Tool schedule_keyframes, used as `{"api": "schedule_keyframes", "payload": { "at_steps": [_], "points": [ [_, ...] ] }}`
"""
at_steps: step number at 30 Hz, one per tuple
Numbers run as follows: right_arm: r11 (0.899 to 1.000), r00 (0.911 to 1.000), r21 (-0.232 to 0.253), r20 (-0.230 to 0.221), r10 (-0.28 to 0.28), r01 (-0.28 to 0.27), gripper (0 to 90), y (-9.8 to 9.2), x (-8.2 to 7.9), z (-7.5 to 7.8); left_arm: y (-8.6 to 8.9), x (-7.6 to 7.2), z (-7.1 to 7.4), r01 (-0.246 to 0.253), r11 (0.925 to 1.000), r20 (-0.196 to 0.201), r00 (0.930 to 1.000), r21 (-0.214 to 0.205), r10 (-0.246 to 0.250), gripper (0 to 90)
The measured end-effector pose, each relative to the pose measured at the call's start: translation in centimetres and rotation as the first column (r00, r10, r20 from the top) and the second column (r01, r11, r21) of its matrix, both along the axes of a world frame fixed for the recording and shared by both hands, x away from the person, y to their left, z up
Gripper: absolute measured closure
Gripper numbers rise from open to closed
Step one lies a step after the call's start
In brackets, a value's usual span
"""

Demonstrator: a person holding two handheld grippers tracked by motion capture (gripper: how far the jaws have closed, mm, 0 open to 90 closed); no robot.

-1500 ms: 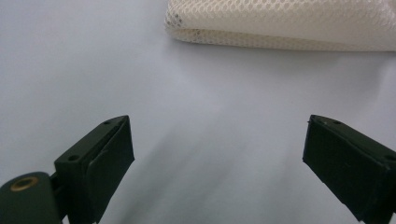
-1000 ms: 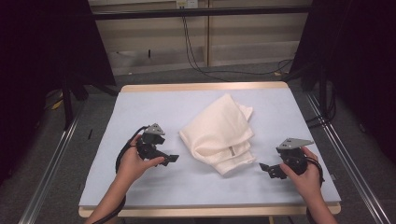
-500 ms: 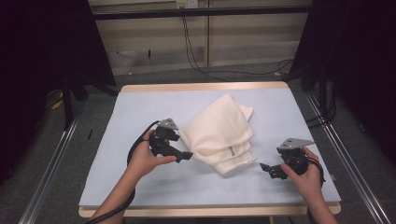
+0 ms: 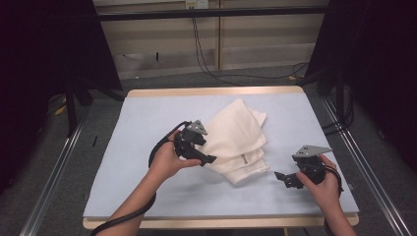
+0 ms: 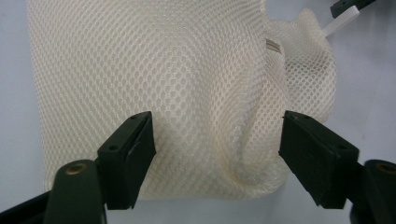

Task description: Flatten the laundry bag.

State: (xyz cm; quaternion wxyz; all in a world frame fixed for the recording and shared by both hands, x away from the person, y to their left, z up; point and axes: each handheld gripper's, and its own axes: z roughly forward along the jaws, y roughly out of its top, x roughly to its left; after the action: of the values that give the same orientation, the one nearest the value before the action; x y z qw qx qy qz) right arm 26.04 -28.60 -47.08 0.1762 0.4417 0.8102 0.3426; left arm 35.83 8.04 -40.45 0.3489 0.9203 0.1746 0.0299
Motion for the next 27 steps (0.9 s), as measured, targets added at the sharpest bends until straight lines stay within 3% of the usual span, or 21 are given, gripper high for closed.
{"api": "schedule_keyframes", "payload": {
  "at_steps": [4, 5, 10, 14, 20, 27],
  "points": [
    [1.0, 1.0, -0.004, -0.002, -0.002, 0.002, 5.8, 0.0, 0.0, -0.1, -0.3, 0.0, -0.4, 0.01, 0.9997, -0.001, 1.0, 0.025, -0.01, 31.5],
    [1.0, 1.0, -0.007, -0.002, 0.006, -0.006, 5.8, 0.1, 0.1, -0.1, -0.4, 0.0, -0.5, 0.009, 0.9995, -0.009, 0.9999, 0.031, -0.009, 37.5],
    [1.0, 0.9999, -0.007, -0.008, 0.009, -0.01, 5.8, 0.3, 0.1, -0.1, -0.8, 0.0, -1.6, 0.027, 0.9975, -0.041, 0.9988, 0.065, -0.025, 43.9],
    [1.0, 0.9998, -0.007, -0.003, 0.021, -0.021, 6.1, 0.3, 0.1, -0.1, -1.2, 0.1, -2.5, 0.023, 0.9978, -0.063, 0.9978, 0.062, -0.019, 49.0],
    [1.0, 0.9999, -0.006, -0.01, 0.014, -0.014, 6.1, 0.3, 0.1, -0.1, -1.5, 0.2, -3.0, 0.043, 0.9936, -0.062, 0.9974, 0.104, -0.037, 55.4],
    [1.0, 0.9999, -0.009, -0.005, 0.014, -0.014, 6.1, 0.3, 0.0, -0.1, -1.4, 0.0, -3.1, 0.015, 0.9934, -0.093, 0.9957, 0.114, -0.004, 67.3]
  ]
}}
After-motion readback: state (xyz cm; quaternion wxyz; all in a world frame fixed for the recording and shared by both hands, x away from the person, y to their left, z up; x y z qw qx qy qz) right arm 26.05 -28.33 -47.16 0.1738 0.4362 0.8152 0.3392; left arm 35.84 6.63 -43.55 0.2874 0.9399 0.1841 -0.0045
